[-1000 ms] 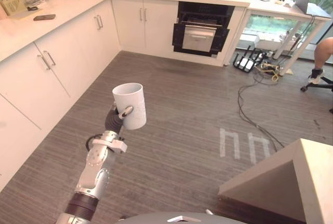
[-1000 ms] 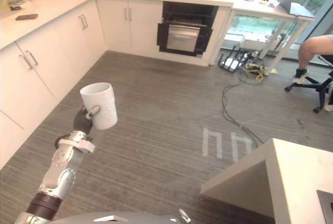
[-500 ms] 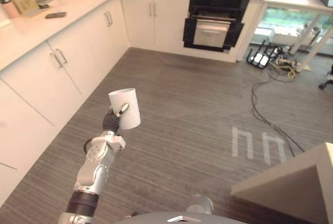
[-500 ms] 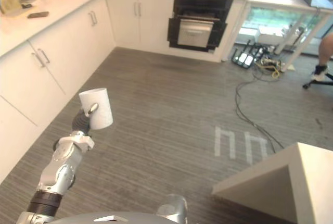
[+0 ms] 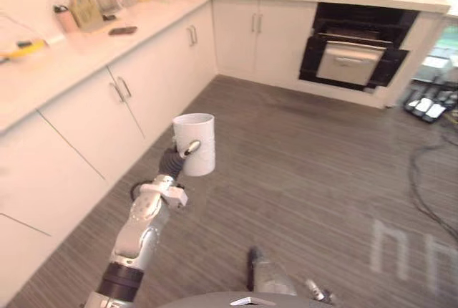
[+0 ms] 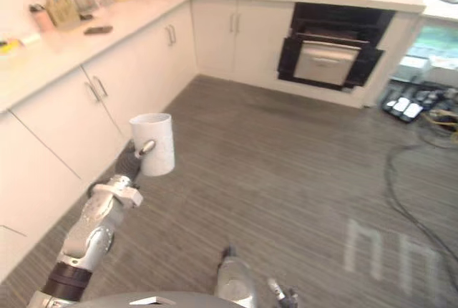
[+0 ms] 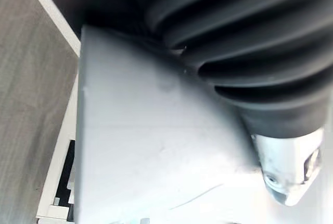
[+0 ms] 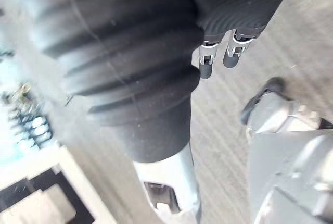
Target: Walk over to the sink, pick up the cup, carry it to the dishwasher, place the cup inside the dishwasher, then close the dishwasher door
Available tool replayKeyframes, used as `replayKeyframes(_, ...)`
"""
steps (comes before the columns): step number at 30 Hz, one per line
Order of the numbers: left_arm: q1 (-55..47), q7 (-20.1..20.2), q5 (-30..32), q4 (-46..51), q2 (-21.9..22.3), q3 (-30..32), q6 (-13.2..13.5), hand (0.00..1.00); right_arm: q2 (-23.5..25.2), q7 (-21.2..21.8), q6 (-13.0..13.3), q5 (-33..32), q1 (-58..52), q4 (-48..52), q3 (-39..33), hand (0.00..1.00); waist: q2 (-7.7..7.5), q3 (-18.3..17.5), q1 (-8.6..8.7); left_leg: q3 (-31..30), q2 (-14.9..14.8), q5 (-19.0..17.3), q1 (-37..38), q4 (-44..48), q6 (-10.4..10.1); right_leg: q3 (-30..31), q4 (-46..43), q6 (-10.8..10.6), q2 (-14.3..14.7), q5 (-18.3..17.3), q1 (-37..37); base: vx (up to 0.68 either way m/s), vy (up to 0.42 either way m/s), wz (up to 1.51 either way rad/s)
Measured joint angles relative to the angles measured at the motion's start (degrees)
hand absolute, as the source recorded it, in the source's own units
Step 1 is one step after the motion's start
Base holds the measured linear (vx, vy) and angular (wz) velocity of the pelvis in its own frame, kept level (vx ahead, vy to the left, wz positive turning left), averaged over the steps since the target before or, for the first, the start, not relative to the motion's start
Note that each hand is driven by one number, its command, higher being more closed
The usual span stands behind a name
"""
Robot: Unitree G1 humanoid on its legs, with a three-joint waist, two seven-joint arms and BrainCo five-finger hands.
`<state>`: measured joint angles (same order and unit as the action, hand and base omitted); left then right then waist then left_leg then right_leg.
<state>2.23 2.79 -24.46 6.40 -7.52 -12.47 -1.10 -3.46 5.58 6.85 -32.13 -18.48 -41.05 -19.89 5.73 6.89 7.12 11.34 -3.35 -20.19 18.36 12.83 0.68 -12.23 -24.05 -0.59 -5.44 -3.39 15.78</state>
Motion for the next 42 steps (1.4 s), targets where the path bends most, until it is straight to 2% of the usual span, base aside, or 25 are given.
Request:
replayKeyframes(2,0.38,1.17,0.01,0.10,1.86,-0.85,1.69,1.00,-0.28,-1.12,1.92,0.73,0.52,4.94,2.56,0.00,-1.74,0.78,0.70,0.80,-4.76,6.60,-8.80,25.00,-6.46,-1.20,-2.73,1.11,-0.24,-5.54,-4.22,0.59,-0.226,0.27)
replayKeyframes(4,0.11,1.27,-0.13,0.10,2.10,-1.33,2.43,1.00,-0.53,-1.18,2.75,0.99,0.40,7.01,3.06,0.00,-1.71,0.83,-0.11,1.10,-9.02,11.85,-14.26,39.82,-7.30,-1.39,-2.10,2.62,1.20,-8.20,-8.39,0.46,-0.121,-0.13)
replayKeyframes(6,0.07,1.24,-0.33,0.22,1.96,-0.92,2.80,1.00,-1.72,-1.02,2.88,-0.34,0.98,9.29,4.20,0.00,-1.69,0.76,-0.68,1.63,-12.65,9.00,-20.68,49.91,-4.87,-1.00,1.15,2.99,3.24,-10.91,-15.93,0.54,-0.037,-0.19)
replayKeyframes(8,-0.32,1.32,-0.81,0.26,1.99,-0.05,3.39,1.00,-2.23,-0.83,1.74,-3.16,2.57,9.26,4.30,0.00,-2.48,0.62,-2.25,4.80,-13.44,6.06,-24.87,45.50,-2.70,0.91,4.88,2.72,3.29,-11.40,-20.11,0.58,0.016,-0.50)
replayKeyframes(10,-1.02,1.36,-0.74,0.25,1.67,1.84,4.54,1.00,-3.43,-0.71,0.11,-4.17,6.15,7.48,6.00,0.00,-3.65,0.45,-3.51,7.61,-11.52,6.22,-27.33,27.84,-3.44,3.53,8.17,1.90,1.77,-10.96,-22.42,0.48,0.088,-0.80)
replayKeyframes(12,-1.44,1.11,-0.12,0.24,1.80,3.03,6.01,1.00,-5.32,-0.77,-1.25,-4.19,10.07,3.03,7.70,0.00,-3.64,0.13,-3.75,6.79,-8.89,13.46,-29.35,-0.84,-7.01,5.93,11.06,-0.32,0.28,-10.22,-24.63,0.46,0.172,-0.57)
replayKeyframes(16,-2.03,2.69,-2.74,-1.71,1.27,4.84,7.00,1.00,-6.34,-1.14,-4.15,-6.33,10.72,-4.53,7.57,0.00,-2.54,0.24,-4.70,3.06,-7.86,20.07,-29.50,-3.66,-8.71,10.41,9.73,-4.41,-1.41,-15.49,-29.87,0.45,0.322,-0.72)
replayKeyframes(17,-3.10,4.03,-4.06,-1.78,1.06,6.95,7.14,1.00,-5.22,-1.08,-5.70,-6.46,10.66,-7.25,7.41,0.00,-4.87,0.18,-5.24,1.81,-5.89,19.79,-29.78,2.28,-8.52,11.60,5.74,-4.27,-4.21,-17.45,-29.52,0.54,0.504,-1.10)
replayKeyframes(18,-3.51,4.33,-4.28,-1.77,1.15,8.01,7.40,1.00,-4.88,-1.11,-6.21,-6.42,10.29,-8.10,7.13,0.00,-5.14,0.09,-5.24,0.71,-5.05,19.26,-30.58,5.51,-7.58,11.52,2.28,-3.99,-4.88,-17.86,-28.54,0.59,0.574,-0.82)
replayKeyframes(19,-4.47,5.24,-3.86,-1.44,0.47,9.87,7.56,1.00,-3.18,-1.82,-7.89,-6.03,8.31,-10.74,4.08,0.00,-7.78,-0.45,-5.29,0.79,-2.31,15.55,-30.94,11.45,-3.71,11.44,-9.87,-3.79,-9.20,-17.58,-23.60,0.42,0.399,-0.33)
replayKeyframes(21,-4.75,5.30,-3.49,-0.13,0.28,10.30,7.57,1.00,-2.58,-2.35,-8.72,-5.67,6.75,-12.83,2.26,0.00,-9.70,-0.69,-5.17,2.75,-0.27,12.96,-29.76,12.77,-2.53,10.72,-17.84,-4.27,-13.13,-15.06,-20.23,0.39,0.310,-0.35)
replayKeyframes(22,-4.98,5.54,-3.45,2.05,0.14,10.68,7.56,1.00,-2.66,-2.48,-9.34,-4.36,6.05,-14.93,-0.68,0.00,-10.18,-0.07,-5.66,5.69,1.25,10.31,-26.62,12.95,-0.85,7.58,-25.89,-3.85,-18.63,-7.33,-16.13,0.43,0.323,-0.60)
replayKeyframes(23,-5.34,5.56,-3.40,2.95,0.10,10.97,7.55,1.00,-2.81,-2.46,-9.44,-3.64,5.91,-15.39,-1.66,0.00,-9.84,0.16,-5.62,6.48,1.73,9.40,-24.76,12.22,-0.22,5.89,-28.01,-3.18,-20.69,-2.94,-15.02,0.40,0.348,-0.88)
replayKeyframes(24,-5.87,5.49,-2.91,4.30,0.16,11.28,7.65,1.00,-2.86,-2.29,-9.33,-2.53,5.55,-16.15,-3.21,0.00,-8.00,0.64,-4.87,7.63,1.66,8.20,-20.52,9.85,0.53,3.54,-31.73,-1.50,-22.84,3.92,-13.33,0.30,0.265,-0.65)
replayKeyframes(26,-5.23,4.95,-2.22,4.26,-0.60,11.42,8.17,1.00,-1.56,-1.34,-8.88,-2.07,5.04,-16.19,-3.74,0.00,-5.69,1.21,-3.61,7.74,1.22,8.05,-14.44,4.39,0.53,0.17,-38.00,-0.35,-20.88,-3.54,-9.04,0.37,0.289,-0.55)
replayKeyframes(27,-4.70,4.95,-2.24,4.22,-0.99,11.02,8.48,1.00,-0.48,-0.54,-8.46,-2.36,3.97,-16.14,-3.74,0.00,-4.84,1.00,-2.78,7.88,0.75,8.61,-11.45,0.35,0.29,-2.57,-36.84,-0.82,-17.58,-7.81,-5.75,0.37,0.249,-0.35)
replayKeyframes(29,-2.50,5.01,-2.25,4.14,-1.39,9.42,8.69,1.00,1.29,0.12,-7.37,-2.45,3.49,-15.87,-3.79,0.00,-4.74,1.07,-1.76,7.93,0.68,9.21,-8.65,-4.29,-0.04,-8.30,-26.28,-1.03,-13.39,-10.66,-1.32,0.29,0.132,0.03)
replayKeyframes(31,-0.73,5.12,-2.15,4.14,-1.53,7.25,8.54,1.00,1.90,0.19,-6.98,-2.57,2.45,-16.01,-3.98,0.00,-4.63,1.59,-1.25,8.80,0.65,9.47,-6.26,-6.16,-0.76,-11.16,-6.38,-1.38,-8.92,-6.38,0.99,0.43,0.059,0.12)
replayKeyframes(33,0.55,4.96,-1.69,3.82,-2.04,7.05,7.61,1.00,2.09,0.26,-6.86,-4.75,1.33,-16.45,-5.94,0.00,-5.32,1.84,-0.11,8.69,1.79,7.52,-3.21,-7.23,-2.28,-10.10,13.81,-3.88,-6.56,3.99,2.88,0.51,-0.007,0.21)
replayKeyframes(35,0.64,5.00,-1.92,2.78,-3.40,6.24,7.11,1.00,2.22,0.50,-6.23,-4.70,-0.80,-17.37,-8.91,0.00,-6.45,1.97,0.06,7.24,2.16,3.40,0.88,-6.45,-4.22,-8.39,13.65,-3.59,-6.93,3.08,2.05,0.55,-0.103,0.32)
replayKeyframes(36,-0.26,5.09,-2.47,1.55,-2.65,5.94,7.04,1.00,1.50,0.56,-5.42,-4.69,-1.25,-18.52,-10.49,0.00,-4.98,2.06,0.05,7.00,0.21,-0.82,2.64,-4.47,-4.71,-6.59,8.94,-0.39,-5.41,8.13,2.87,0.59,-0.138,0.19)
replayKeyframes(37,-1.03,5.15,-2.48,1.24,-2.12,5.48,7.03,1.00,0.82,0.60,-5.14,-4.68,-1.54,-18.42,-11.13,0.00,-3.08,1.43,-0.02,6.97,-1.16,-2.67,2.80,-3.60,-4.36,-6.50,5.92,0.45,-4.43,7.95,3.89,0.59,-0.146,0.02)
replayKeyframes(38,-2.47,5.89,-2.45,1.22,-1.37,4.60,7.03,1.00,-0.36,0.80,-4.36,-4.57,-1.73,-18.08,-12.22,0.00,0.03,-0.01,-0.02,7.00,-3.37,-5.64,3.29,-3.01,-0.66,-6.72,0.51,2.70,-2.91,6.41,5.83,0.58,-0.158,0.06)
replayKeyframes(39,-2.48,6.31,-2.42,1.14,-0.58,4.02,7.02,1.00,-0.52,0.92,-4.09,-4.45,-1.47,-17.56,-12.34,0.00,1.49,-0.20,0.08,5.97,-4.25,-5.74,3.81,-1.24,1.11,-7.39,-3.53,3.94,-2.27,3.35,6.52,0.60,-0.163,-0.03)
replayKeyframes(42,-2.62,6.15,-2.36,0.91,0.88,0.83,6.80,1.00,0.67,1.80,-3.51,-3.16,-0.07,-15.58,-12.12,0.00,0.43,1.10,-0.78,4.90,-10.08,5.17,-4.46,24.46,-2.80,-7.52,-8.17,4.35,-1.19,-4.30,3.24,0.56,-0.238,-0.09)
